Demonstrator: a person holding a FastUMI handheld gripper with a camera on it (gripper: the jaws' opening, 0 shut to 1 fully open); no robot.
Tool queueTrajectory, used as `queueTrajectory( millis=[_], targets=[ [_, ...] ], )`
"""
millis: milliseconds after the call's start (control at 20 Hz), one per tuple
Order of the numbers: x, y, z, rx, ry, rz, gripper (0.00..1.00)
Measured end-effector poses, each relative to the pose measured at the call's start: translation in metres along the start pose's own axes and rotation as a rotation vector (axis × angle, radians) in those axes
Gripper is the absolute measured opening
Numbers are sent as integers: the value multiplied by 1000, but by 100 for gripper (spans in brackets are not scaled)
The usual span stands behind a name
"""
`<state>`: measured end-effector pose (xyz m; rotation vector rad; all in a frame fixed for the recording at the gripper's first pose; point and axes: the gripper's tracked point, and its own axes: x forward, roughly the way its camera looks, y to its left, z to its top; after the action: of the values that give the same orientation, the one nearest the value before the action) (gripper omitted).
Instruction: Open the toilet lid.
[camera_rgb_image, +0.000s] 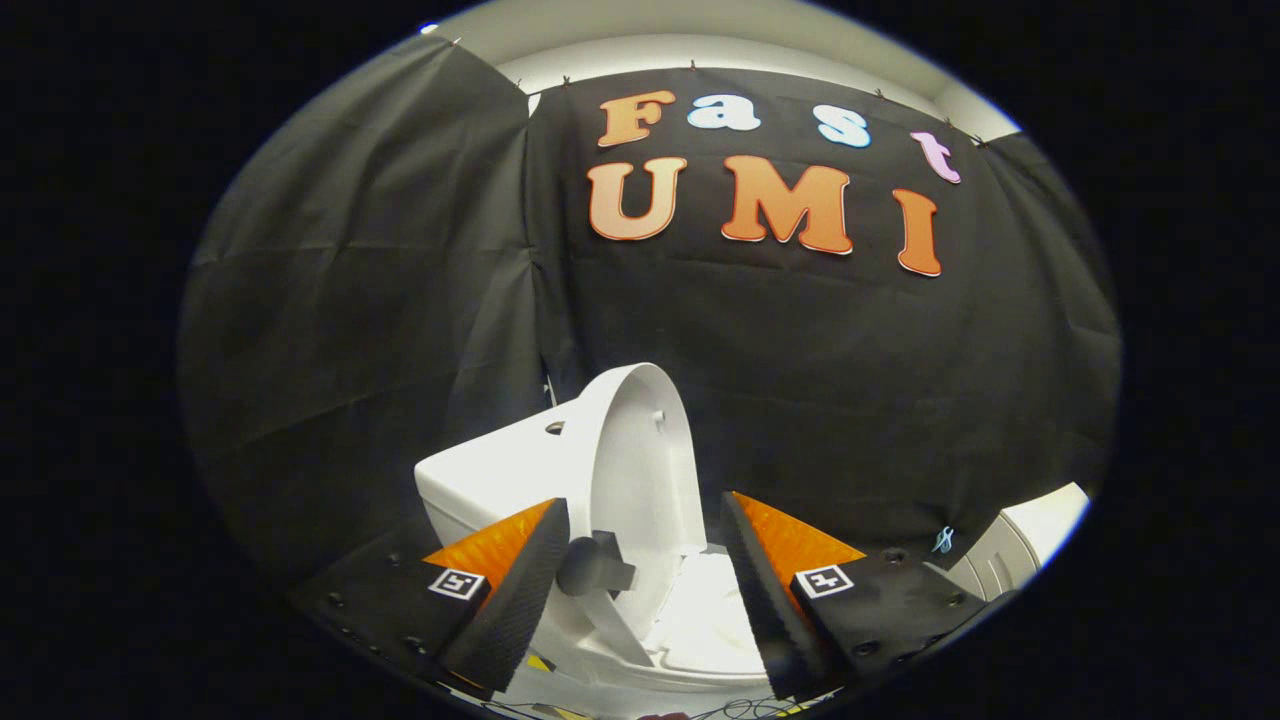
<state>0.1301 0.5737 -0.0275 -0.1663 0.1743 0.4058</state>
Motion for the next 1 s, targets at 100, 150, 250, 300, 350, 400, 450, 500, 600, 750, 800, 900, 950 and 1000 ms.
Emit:
queueTrajectory(
  millis=[100, 150, 250, 300, 350, 400, 450, 500, 600, 750, 800, 900, 950, 1000],
  targets=[
    [-7, -24, 6, 24, 1, -9, 97],
    [-12, -38, 11, 36, -6, -17, 97],
    [-23, -74, 20, 39, -25, -49, 97],
    [-29, -93, 23, 44, -31, -66, 97],
    [-36, -110, 26, 57, -38, -76, 97],
    [-43, -126, 28, 74, -43, -85, 97],
    [-52, -144, 31, 84, -48, -99, 97],
    [-60, -163, 33, 89, -55, -117, 97],
    [-79, -201, 36, 95, -66, -156, 97],
    [-105, -252, 37, 121, -79, -203, 97],
    [-113, -268, 37, 124, -83, -221, 97],
    [-128, -295, 34, 133, -94, -247, 97],
    [-135, -307, 33, 144, -95, -255, 97],
    [-142, -318, 31, 158, -97, -257, 97]
  ],
)
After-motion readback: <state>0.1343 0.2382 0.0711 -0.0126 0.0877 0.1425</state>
